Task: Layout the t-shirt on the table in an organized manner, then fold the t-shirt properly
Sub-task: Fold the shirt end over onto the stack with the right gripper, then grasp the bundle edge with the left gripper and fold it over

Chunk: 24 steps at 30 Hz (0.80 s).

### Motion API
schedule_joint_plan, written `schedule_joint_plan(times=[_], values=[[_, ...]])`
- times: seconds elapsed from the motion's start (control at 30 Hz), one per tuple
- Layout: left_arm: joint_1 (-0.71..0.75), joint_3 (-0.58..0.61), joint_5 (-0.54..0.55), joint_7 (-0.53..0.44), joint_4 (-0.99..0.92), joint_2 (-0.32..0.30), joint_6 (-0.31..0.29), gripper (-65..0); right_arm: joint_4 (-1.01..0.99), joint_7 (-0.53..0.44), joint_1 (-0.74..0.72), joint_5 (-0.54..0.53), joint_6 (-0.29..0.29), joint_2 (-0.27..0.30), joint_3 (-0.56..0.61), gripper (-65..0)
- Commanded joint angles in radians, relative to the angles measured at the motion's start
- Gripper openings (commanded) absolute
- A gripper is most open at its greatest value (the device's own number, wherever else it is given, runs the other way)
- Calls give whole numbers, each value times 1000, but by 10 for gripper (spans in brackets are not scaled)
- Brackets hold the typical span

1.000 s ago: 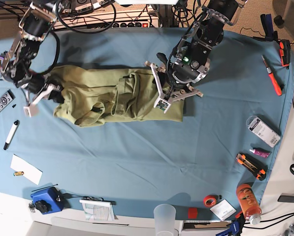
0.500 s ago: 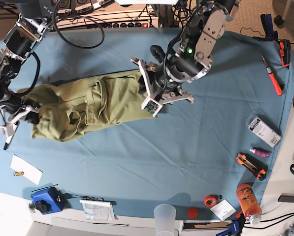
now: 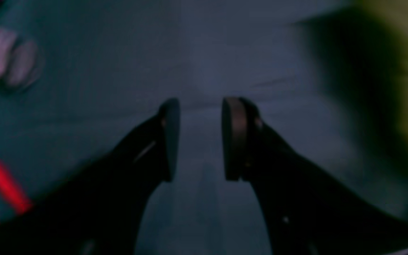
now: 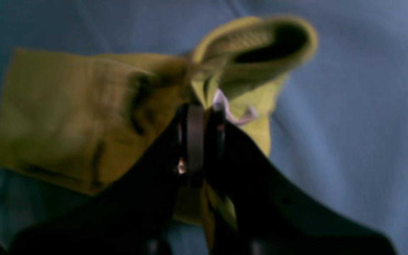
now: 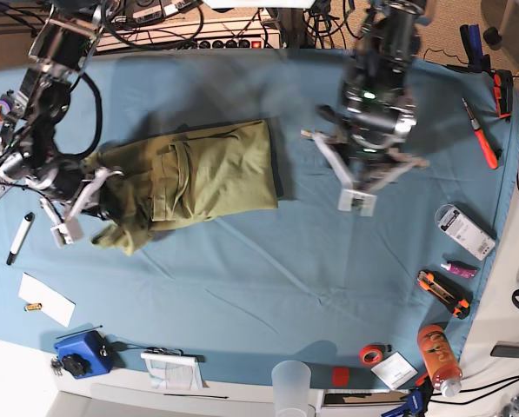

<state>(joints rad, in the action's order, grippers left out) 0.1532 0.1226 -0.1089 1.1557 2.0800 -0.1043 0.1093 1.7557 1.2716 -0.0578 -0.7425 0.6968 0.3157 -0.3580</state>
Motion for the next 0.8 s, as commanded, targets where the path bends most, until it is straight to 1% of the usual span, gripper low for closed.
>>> schedule_joint_plan(times=[0.0, 0.07, 0.13, 0.23, 0.27, 0.33, 0.4, 0.47, 0.53, 0.7, 0.77], values=[[-6, -38, 29, -12, 18, -10, 3, -461, 47, -27, -16, -24, 1, 1, 5, -650], [5, -113, 104, -12, 18, -29, -6, -461, 101, -22, -10, -28, 1, -27, 26, -650], [11, -175, 174, -14, 18, -46, -46, -461, 140, -16, -3, -27, 1, -52, 58, -650], [16, -243, 230, -23, 18, -54, -65, -461, 155, -13, -3, -27, 1, -77, 140, -650], [16, -259, 235, -23, 18, -54, -74, -461, 155, -15, -3, -18, 1, -81, 176, -650], [16, -285, 234, -23, 18, -54, -84, -461, 153, -25, -3, 40, 1, -92, 249, -650], [16, -306, 234, -23, 18, -54, -84, -461, 151, -61, -3, 109, 1, -91, 320, -650], [16, -327, 234, -22, 18, -54, -84, -461, 145, -106, -3, 151, 1, -91, 378, -650], [16, -350, 233, -22, 18, -54, -84, -461, 144, -125, -3, 172, 1, -92, 428, -650], [16, -405, 234, -22, 18, -54, -84, -461, 137, -137, -3, 220, -5, -92, 532, -650], [16, -411, 234, -23, 18, -55, -85, -461, 124, -147, -3, 221, -6, -92, 564, -650]])
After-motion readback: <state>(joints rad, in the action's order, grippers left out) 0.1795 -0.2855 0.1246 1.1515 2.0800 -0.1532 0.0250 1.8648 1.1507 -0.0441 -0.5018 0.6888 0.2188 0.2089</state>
